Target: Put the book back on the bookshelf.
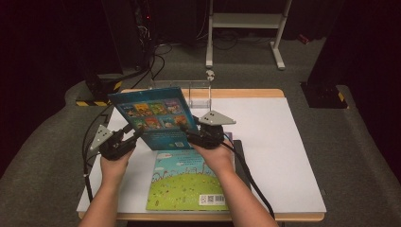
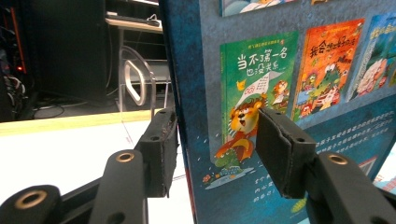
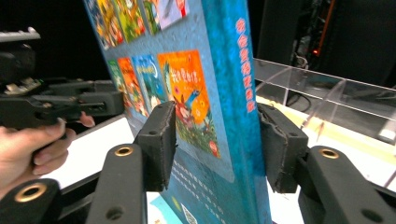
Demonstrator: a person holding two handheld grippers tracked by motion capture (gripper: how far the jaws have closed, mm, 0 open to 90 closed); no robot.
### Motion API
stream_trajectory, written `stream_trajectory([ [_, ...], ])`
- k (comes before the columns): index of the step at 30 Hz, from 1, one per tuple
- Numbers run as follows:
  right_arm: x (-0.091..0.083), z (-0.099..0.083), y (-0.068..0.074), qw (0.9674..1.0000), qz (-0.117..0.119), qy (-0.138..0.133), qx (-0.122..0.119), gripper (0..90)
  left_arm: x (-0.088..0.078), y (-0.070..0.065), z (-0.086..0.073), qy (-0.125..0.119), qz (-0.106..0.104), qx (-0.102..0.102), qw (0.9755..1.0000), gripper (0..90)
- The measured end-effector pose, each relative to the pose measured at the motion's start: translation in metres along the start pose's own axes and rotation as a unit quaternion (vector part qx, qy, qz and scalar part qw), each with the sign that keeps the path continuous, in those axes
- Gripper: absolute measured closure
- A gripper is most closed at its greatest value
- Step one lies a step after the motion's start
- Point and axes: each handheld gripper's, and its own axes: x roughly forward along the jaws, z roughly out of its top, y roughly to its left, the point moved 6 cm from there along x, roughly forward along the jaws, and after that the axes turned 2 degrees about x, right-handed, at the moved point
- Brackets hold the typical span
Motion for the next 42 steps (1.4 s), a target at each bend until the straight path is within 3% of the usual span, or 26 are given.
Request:
stream_trajectory([
  [3,0.0,0.001,0.004,0.9998,0.002,-0.001,-0.021,55.5,0.0,0.002,0.001,0.001,0.006,0.002,1.0,48.7],
  [6,-0.001,0.0,0.011,0.9992,0.009,0.002,-0.039,63.1,0.0,0.004,0.002,-0.002,0.011,-0.009,0.9999,47.6],
  [9,-0.003,-0.003,0.015,0.9983,0.031,0.0,-0.049,69.2,-0.001,0.007,0.002,0.002,0.013,-0.008,0.9999,47.6],
  [10,-0.005,-0.005,0.018,0.9971,0.046,0.001,-0.06,73.4,0.0,0.009,0.003,0.001,0.016,-0.017,0.9997,47.7],
  [12,-0.008,-0.009,0.028,0.9929,0.075,0.006,-0.093,82.2,0.001,0.013,0.003,0.006,0.021,-0.016,0.9996,50.2],
  [14,-0.008,-0.011,0.037,0.9926,0.073,0.009,-0.097,82.6,0.001,0.015,0.001,0.013,0.036,-0.014,0.9992,47.7],
  [16,-0.01,-0.013,0.04,0.9911,0.084,0.006,-0.103,82.7,-0.001,0.012,-0.001,0.025,0.033,-0.016,0.999,44.8],
  [17,-0.011,-0.014,0.044,0.9905,0.081,0.007,-0.111,82.7,-0.003,0.009,-0.002,0.027,0.035,-0.003,0.999,43.5],
  [20,-0.011,-0.015,0.052,0.991,0.069,0.005,-0.114,82.7,-0.01,0.0,-0.003,0.033,0.031,0.013,0.9989,40.4],
  [21,-0.011,-0.015,0.053,0.9917,0.065,0.003,-0.111,82.7,-0.012,-0.004,-0.002,0.027,0.027,0.0,0.9993,39.3],
  [23,-0.01,-0.016,0.054,0.9938,0.055,-0.001,-0.096,82.8,-0.018,-0.013,0.0,0.022,0.017,-0.005,0.9996,37.1],
  [27,-0.011,-0.018,0.055,0.9963,0.036,-0.007,-0.077,82.7,-0.025,-0.034,0.005,0.008,0.0,-0.002,1.0,32.7],
  [33,-0.012,-0.021,0.06,0.997,0.023,-0.015,-0.073,82.7,-0.027,-0.061,0.01,0.009,-0.03,0.001,0.9995,26.8],
  [42,-0.012,-0.024,0.065,0.9976,0.008,-0.028,-0.063,82.5,-0.029,-0.103,0.011,0.011,-0.076,-0.032,0.9965,19.3],
])
